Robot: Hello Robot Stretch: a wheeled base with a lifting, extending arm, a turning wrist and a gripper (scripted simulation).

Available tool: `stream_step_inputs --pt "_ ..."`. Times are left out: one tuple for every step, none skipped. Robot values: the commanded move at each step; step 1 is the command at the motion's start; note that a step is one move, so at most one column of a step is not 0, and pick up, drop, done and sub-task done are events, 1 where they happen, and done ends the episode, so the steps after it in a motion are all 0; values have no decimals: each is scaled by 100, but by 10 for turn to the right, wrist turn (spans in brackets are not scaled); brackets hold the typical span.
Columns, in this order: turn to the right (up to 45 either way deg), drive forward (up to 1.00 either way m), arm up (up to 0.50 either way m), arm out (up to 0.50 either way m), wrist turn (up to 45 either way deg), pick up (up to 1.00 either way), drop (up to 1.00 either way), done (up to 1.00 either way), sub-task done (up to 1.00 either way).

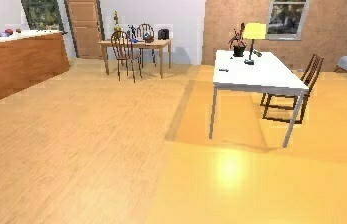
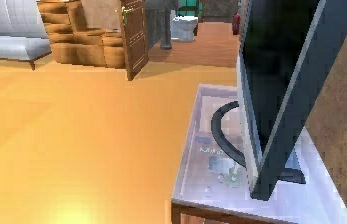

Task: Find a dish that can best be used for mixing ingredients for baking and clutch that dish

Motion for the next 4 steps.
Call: stream_step_inputs --pt "210 0 0 0 0 0 0 0 0" --pt "0 0 42 0 0 0 0 0 0" --pt "0 0 0 22 0 0 0 0 0" --pt "0 0 0 0 450 0 0 0 0"
